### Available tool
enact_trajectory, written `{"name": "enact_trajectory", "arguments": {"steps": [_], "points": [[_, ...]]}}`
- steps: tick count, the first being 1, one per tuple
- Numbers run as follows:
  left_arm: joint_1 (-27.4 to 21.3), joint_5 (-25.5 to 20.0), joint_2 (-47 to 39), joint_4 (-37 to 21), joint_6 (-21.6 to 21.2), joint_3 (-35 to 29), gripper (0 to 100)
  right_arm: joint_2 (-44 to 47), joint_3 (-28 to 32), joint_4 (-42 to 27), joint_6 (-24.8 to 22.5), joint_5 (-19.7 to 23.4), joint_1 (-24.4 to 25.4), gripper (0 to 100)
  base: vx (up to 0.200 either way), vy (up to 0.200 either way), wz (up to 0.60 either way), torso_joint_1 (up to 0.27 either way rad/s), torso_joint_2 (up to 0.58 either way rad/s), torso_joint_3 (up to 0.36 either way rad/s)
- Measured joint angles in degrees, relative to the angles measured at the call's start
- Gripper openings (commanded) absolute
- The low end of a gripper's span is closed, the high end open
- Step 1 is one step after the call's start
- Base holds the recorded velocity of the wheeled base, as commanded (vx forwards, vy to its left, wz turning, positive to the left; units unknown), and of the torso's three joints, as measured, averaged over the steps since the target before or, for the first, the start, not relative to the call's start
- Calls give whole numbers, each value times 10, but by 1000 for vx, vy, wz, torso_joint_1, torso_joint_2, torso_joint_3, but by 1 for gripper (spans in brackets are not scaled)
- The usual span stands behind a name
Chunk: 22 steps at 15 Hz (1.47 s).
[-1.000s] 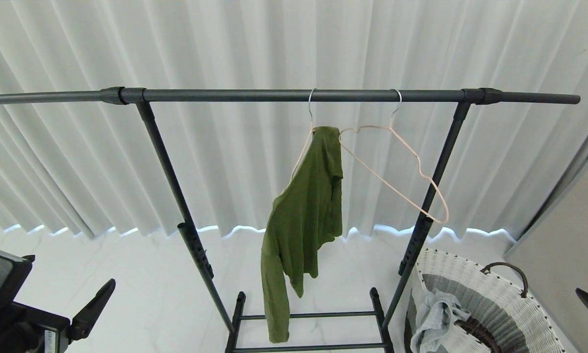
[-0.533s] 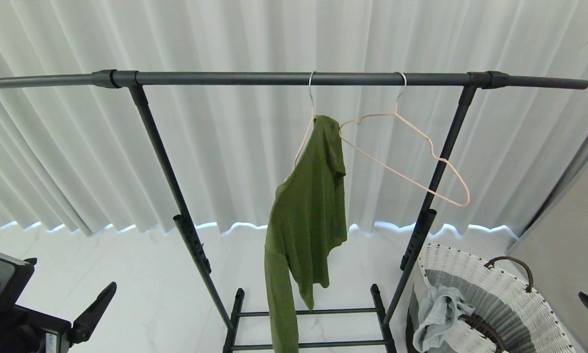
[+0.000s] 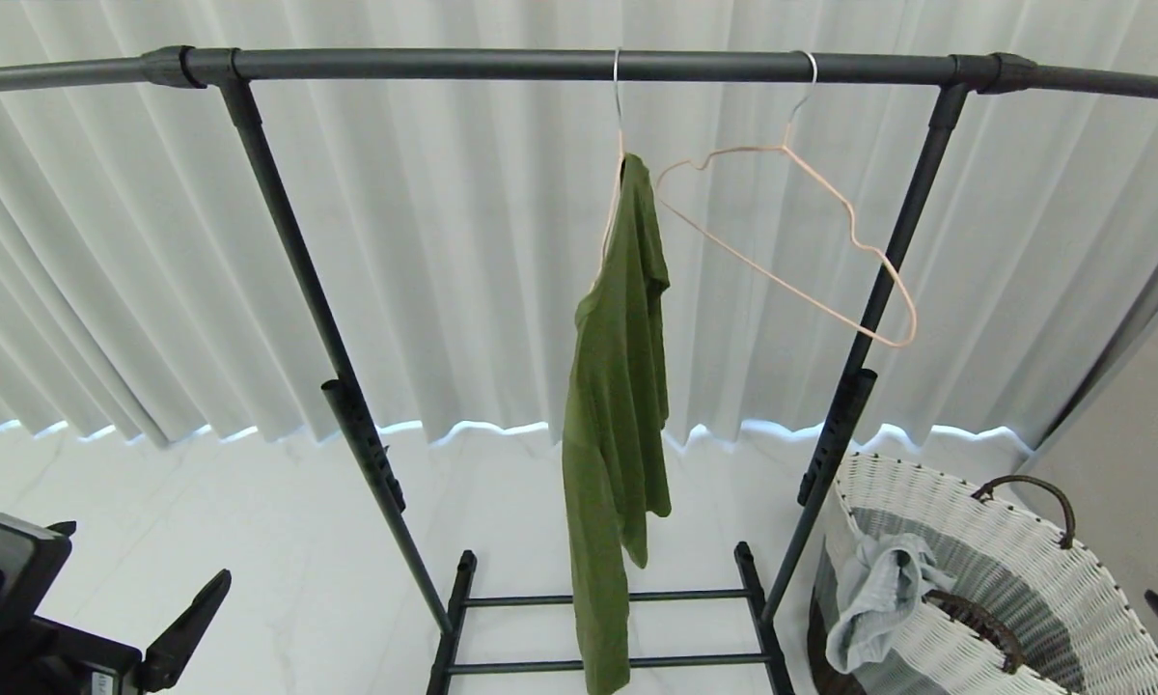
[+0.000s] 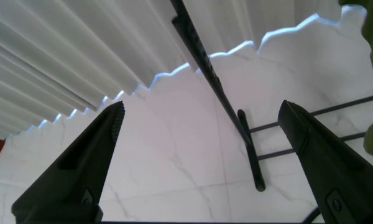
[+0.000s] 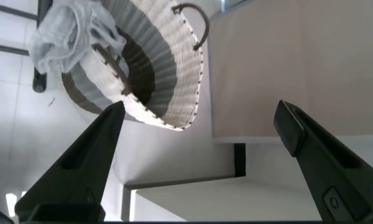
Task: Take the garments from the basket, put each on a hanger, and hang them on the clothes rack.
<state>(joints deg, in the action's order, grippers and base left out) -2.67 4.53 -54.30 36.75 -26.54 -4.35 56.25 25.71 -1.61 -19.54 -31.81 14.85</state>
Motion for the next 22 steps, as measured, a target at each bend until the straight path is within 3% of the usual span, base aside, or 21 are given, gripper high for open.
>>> {"name": "enact_trajectory", "arguments": {"steps": [5, 12, 18, 22], "points": [[0, -1, 3, 1, -1, 3, 100, 0, -10, 0, -4, 0, -5, 100, 0, 0, 0, -182, 456, 272], [0, -1, 6, 2, -1, 5, 100, -11, -39, 1, -3, 4, -7, 100, 0, 0, 0, -21, 57, 34], [-1, -1, 7, 2, 0, 5, 100, -23, -48, 0, -4, 4, -6, 100, 0, -200, 0, -2, 2, 6], [-2, -1, 7, 2, 0, 7, 100, -25, -49, -1, -4, 9, -7, 100, 0, 0, 0, 0, 0, 0]]}}
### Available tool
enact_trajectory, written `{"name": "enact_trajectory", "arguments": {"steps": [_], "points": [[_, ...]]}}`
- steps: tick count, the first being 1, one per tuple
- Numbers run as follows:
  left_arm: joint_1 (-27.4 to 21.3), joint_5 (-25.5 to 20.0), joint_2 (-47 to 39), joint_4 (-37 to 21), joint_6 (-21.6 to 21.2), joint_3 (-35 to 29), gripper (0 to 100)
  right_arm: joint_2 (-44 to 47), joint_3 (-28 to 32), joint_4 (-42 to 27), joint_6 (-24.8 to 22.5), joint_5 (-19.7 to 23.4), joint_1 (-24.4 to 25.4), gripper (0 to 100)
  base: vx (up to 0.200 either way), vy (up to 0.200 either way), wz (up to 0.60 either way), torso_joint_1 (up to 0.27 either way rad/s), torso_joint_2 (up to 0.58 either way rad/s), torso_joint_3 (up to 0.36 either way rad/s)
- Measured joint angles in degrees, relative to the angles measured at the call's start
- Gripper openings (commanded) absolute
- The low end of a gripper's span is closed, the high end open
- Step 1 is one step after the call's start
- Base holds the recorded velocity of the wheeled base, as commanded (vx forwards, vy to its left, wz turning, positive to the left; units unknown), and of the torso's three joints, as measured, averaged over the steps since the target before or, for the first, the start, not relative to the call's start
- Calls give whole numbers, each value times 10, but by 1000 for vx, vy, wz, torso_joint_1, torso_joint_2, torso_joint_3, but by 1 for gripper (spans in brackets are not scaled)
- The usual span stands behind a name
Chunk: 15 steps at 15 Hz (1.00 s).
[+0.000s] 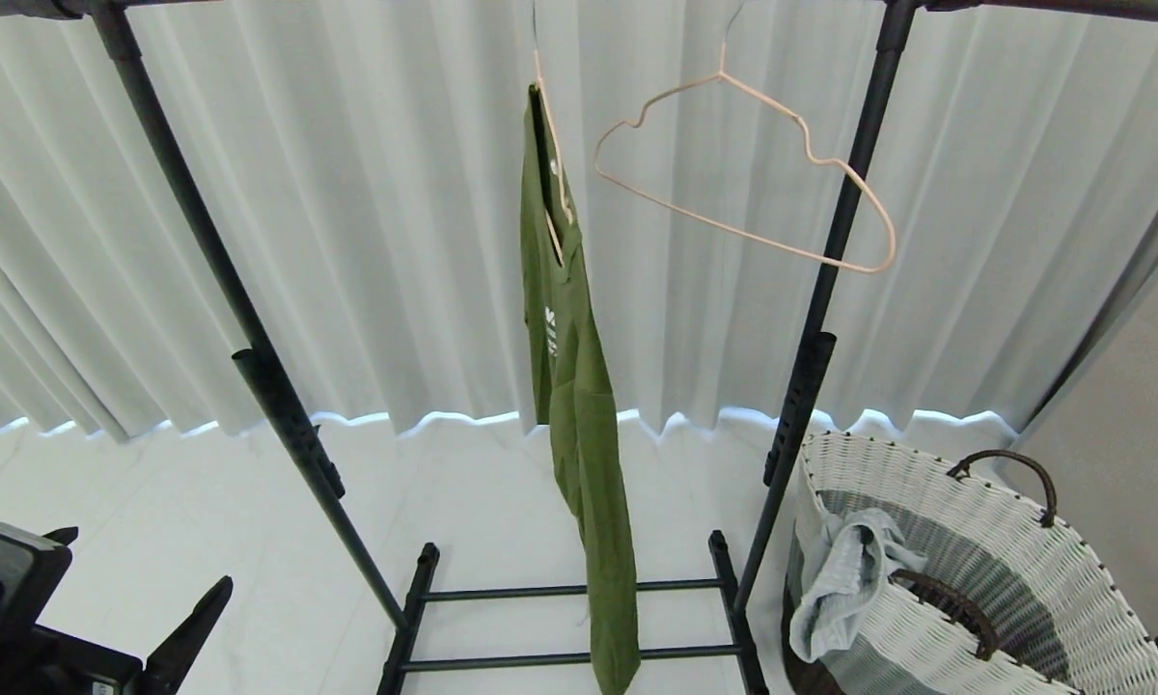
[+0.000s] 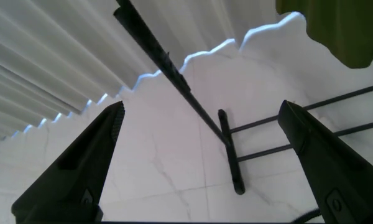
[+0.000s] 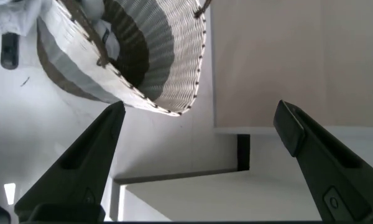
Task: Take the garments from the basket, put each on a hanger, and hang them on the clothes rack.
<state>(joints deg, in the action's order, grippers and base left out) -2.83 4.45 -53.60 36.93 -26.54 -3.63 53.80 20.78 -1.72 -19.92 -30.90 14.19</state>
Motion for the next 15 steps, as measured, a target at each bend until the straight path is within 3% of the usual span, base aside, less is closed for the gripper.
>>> {"name": "enact_trajectory", "arguments": {"steps": [5, 10, 12, 15], "points": [[0, 0, 0, 0, 1, -3, 100, 3, 0, 2, 0, 34, 0, 100, 0, 0, 0, 0, 0, 0], [0, 0, -1, -1, 1, -2, 100, 17, -6, 4, 1, 46, 0, 100, 200, 0, 0, 4, 4, 0], [0, 0, -3, 0, 1, -2, 100, 26, -20, 25, 2, 62, 1, 100, 200, 0, 0, 0, 2, 2], [-3, -10, -4, -1, 1, 4, 100, 55, -50, 93, 1, 96, 2, 100, 0, 0, 0, 0, 0, 0]]}}
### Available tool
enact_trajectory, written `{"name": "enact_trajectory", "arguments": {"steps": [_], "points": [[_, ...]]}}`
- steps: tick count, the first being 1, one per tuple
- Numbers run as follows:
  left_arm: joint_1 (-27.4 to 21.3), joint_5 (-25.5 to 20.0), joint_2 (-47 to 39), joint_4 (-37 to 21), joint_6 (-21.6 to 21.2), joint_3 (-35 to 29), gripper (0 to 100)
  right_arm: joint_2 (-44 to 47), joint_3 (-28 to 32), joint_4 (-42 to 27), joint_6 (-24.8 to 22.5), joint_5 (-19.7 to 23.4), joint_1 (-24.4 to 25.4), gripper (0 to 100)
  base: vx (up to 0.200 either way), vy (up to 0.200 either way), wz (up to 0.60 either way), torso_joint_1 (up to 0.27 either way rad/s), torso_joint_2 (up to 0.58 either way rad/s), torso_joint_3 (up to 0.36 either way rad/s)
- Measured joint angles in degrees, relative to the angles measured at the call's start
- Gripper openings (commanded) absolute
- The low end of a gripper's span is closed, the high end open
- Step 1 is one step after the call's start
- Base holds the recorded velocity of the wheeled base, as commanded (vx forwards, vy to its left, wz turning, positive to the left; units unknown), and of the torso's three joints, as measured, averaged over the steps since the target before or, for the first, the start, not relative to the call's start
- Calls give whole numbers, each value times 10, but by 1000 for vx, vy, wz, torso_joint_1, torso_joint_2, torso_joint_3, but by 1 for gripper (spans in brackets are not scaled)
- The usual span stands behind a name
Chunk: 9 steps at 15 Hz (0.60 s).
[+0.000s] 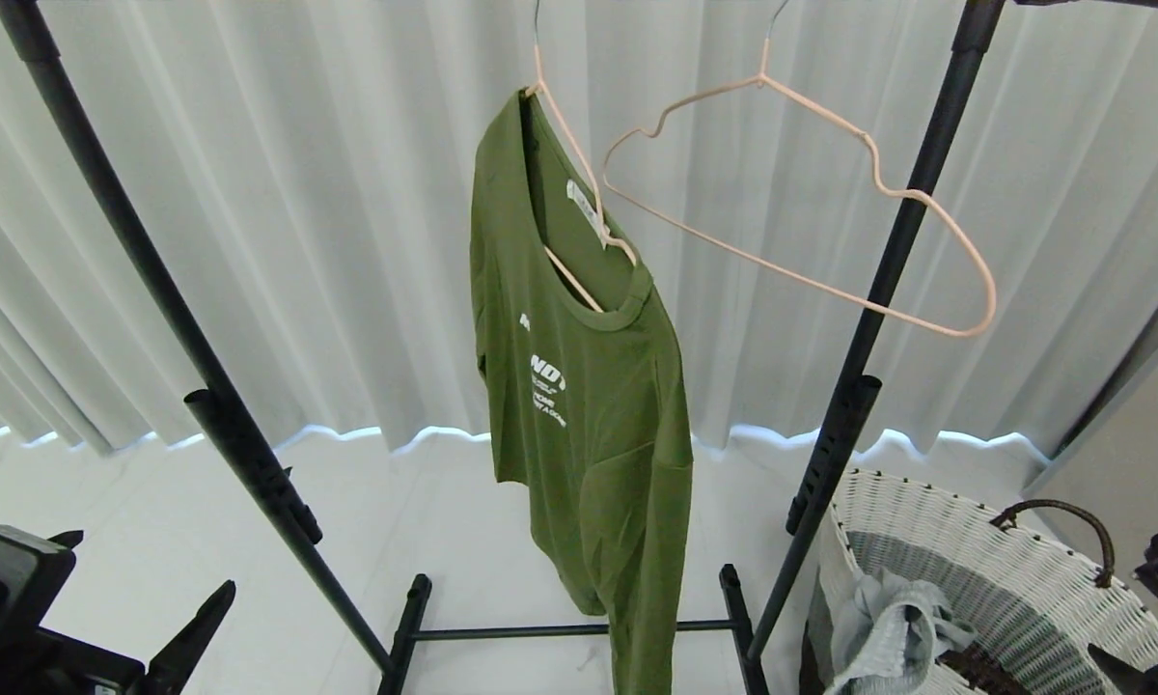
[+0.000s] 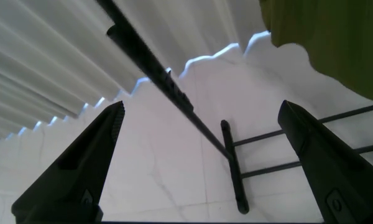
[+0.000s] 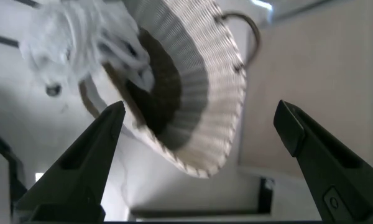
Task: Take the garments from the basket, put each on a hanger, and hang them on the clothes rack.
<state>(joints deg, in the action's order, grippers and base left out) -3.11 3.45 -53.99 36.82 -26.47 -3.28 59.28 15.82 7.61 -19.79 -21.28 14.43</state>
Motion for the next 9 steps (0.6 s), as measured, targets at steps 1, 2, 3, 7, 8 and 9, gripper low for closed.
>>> {"name": "enact_trajectory", "arguments": {"steps": [1, 2, 3, 7, 8, 9], "points": [[-1, -13, 0, 0, 0, 2, 100, 17, -10, 29, -1, 10, 1, 100, 0, 0, 0, 0, 0, 0], [-1, -24, 0, 0, -1, 3, 100, 40, -19, 63, -1, 19, 3, 100, 0, 0, 0, 0, 0, 0], [-2, -29, 0, 0, -2, 3, 100, 69, -28, 99, -1, 26, 6, 100, 0, 0, 0, 0, 0, 0], [-2, -30, -2, 0, 5, 3, 100, 205, -41, 231, -2, 36, 25, 100, 0, 0, 0, 0, 0, 0], [-2, -30, -5, 0, 23, 2, 100, 241, -42, 259, -4, 37, 30, 100, 0, 0, 0, 0, 0, 0], [-2, -30, -8, 0, 39, -1, 100, 276, -43, 285, -7, 37, 34, 100, 0, 0, 0, 0, 0, 0]]}}
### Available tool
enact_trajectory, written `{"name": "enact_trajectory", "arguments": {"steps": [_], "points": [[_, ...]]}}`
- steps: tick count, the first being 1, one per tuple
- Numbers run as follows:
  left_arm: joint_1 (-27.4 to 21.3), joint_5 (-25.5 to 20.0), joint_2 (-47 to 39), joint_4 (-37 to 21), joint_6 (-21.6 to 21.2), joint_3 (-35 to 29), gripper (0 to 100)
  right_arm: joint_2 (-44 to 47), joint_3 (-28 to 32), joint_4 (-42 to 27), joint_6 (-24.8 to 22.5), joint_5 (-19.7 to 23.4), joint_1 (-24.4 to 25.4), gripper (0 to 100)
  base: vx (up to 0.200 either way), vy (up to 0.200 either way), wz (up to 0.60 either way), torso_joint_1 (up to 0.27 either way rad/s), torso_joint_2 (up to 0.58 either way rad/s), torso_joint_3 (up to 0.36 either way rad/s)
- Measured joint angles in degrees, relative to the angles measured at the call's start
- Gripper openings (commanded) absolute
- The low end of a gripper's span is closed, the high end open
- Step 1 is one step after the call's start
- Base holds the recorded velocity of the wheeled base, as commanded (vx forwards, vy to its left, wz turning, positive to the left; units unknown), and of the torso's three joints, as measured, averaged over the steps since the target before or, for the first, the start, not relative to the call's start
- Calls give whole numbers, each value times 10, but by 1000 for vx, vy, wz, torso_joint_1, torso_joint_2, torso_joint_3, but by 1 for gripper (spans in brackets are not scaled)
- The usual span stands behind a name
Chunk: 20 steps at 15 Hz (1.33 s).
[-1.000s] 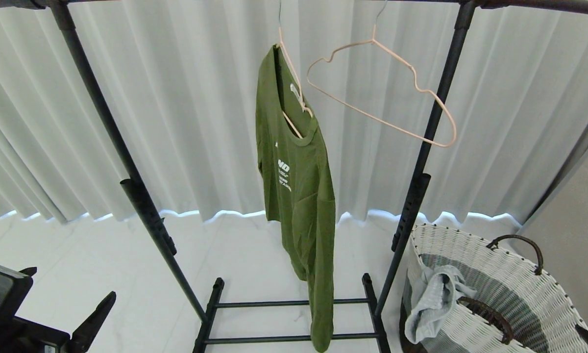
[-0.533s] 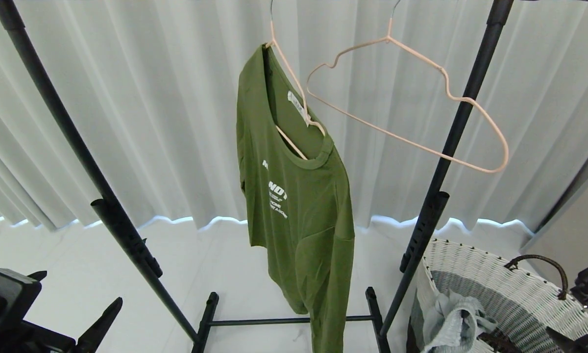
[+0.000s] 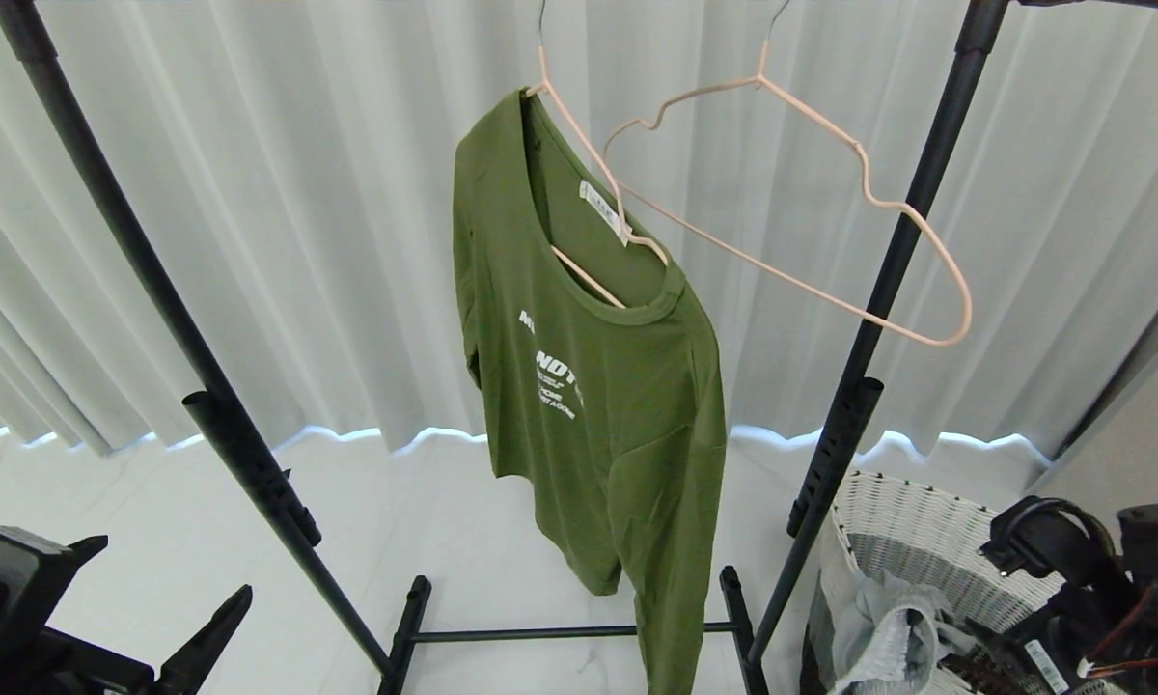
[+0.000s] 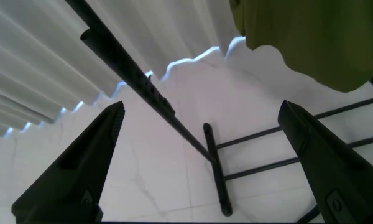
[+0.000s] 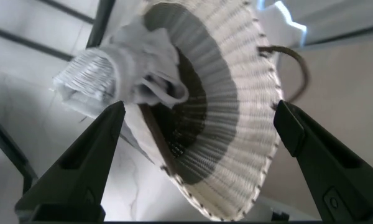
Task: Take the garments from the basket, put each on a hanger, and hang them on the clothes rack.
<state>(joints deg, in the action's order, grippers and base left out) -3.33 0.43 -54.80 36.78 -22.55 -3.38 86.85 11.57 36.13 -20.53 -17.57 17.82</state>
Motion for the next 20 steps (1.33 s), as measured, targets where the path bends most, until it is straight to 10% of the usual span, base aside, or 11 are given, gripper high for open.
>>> {"name": "enact_trajectory", "arguments": {"steps": [14, 15, 20], "points": [[-55, 4, -20, -1, 33, 1, 100, 239, 44, 153, -16, -6, -10, 100, 0, 0, 0, 0, 0, 0], [-59, 5, -20, -1, 33, 1, 100, 247, 47, 160, -16, -6, -11, 0, 0, 0, 0, 0, 0, 0], [-62, 5, -18, -1, 33, 1, 100, 267, 56, 163, -16, -43, -12, 0, 0, 0, 0, 0, 0, 0]]}}
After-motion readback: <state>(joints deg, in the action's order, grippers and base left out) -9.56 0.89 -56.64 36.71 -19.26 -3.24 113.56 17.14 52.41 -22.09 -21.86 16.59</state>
